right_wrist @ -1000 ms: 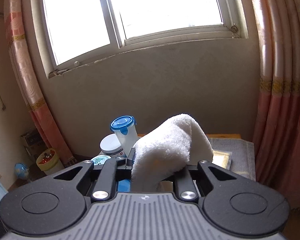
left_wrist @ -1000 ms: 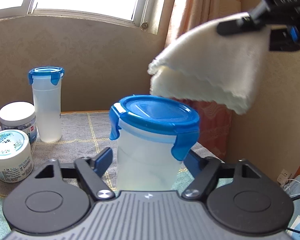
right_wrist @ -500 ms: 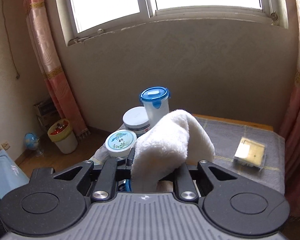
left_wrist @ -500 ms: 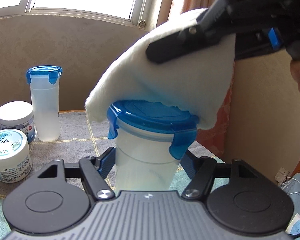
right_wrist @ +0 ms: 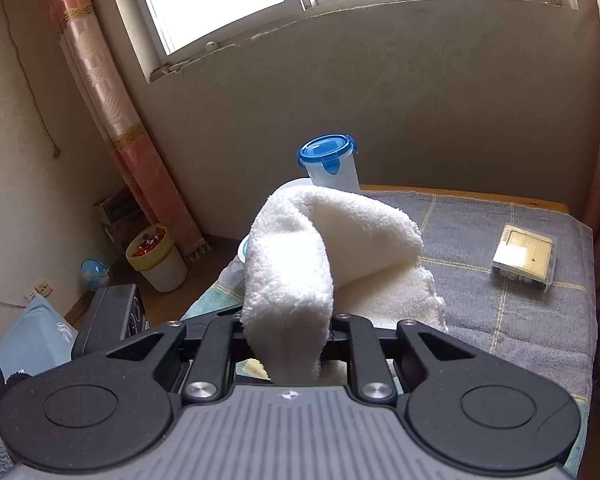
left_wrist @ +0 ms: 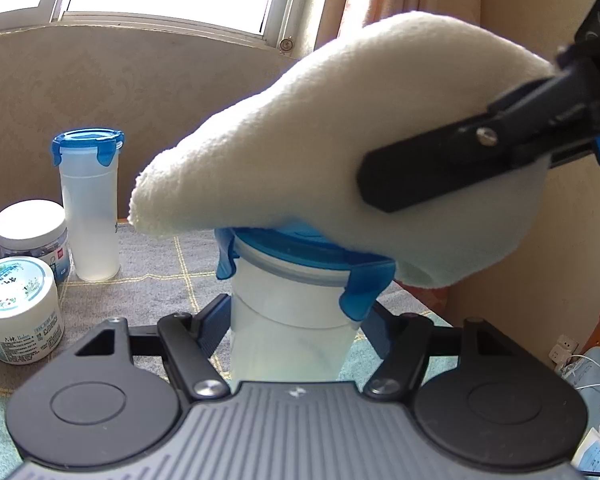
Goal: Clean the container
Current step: 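Wipe the white cloth over the container lid with the right tool while the left tool holds it, then rub the cloth across the lid again with the right tool while the left tool holds it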
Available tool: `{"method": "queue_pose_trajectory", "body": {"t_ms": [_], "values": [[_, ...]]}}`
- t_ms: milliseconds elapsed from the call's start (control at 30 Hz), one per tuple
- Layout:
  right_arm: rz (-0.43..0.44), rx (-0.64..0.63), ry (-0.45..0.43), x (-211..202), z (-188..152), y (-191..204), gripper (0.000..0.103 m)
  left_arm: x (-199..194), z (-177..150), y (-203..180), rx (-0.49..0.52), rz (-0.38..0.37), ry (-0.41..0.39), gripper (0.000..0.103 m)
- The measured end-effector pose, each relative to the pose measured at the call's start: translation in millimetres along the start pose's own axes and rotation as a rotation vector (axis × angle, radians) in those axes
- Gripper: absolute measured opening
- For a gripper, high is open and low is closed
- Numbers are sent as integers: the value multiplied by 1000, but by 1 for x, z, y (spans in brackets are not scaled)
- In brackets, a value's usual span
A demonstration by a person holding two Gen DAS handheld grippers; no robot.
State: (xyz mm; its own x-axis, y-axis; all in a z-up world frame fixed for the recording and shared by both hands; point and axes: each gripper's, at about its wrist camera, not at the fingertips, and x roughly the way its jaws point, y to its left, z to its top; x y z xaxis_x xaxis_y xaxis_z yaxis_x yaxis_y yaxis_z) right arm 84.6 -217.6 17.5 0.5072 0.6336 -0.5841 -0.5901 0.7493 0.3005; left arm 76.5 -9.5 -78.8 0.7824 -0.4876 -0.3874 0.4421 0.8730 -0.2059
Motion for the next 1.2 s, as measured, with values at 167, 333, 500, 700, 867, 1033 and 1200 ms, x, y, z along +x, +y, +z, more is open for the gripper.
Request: {"method": "queue_pose_trajectory", "body": {"t_ms": [167, 333, 500, 700, 867, 1033, 1200], "values": [[6, -6, 6, -10, -9, 1, 22, -1, 0, 0, -4, 3, 2, 69], [9, -3, 10, -22, -19, 0, 22, -2, 0, -2, 2, 7, 5, 69], [-10, 17, -11, -37, -27, -5, 22, -3, 0, -2, 0, 10, 7, 69], [-55, 36, -81, -59, -24, -15, 22, -2, 0, -3, 4, 11, 12, 69], [-113, 30, -135, -68, -12, -20, 21, -1, 1, -3, 6, 10, 15, 69], [-130, 3, -184, -67, 6, -20, 19, 5, 3, 3, -1, 4, 14, 69], [-148, -55, -221, -56, 27, -12, 19, 3, 4, 2, -1, -1, 13, 69]]}}
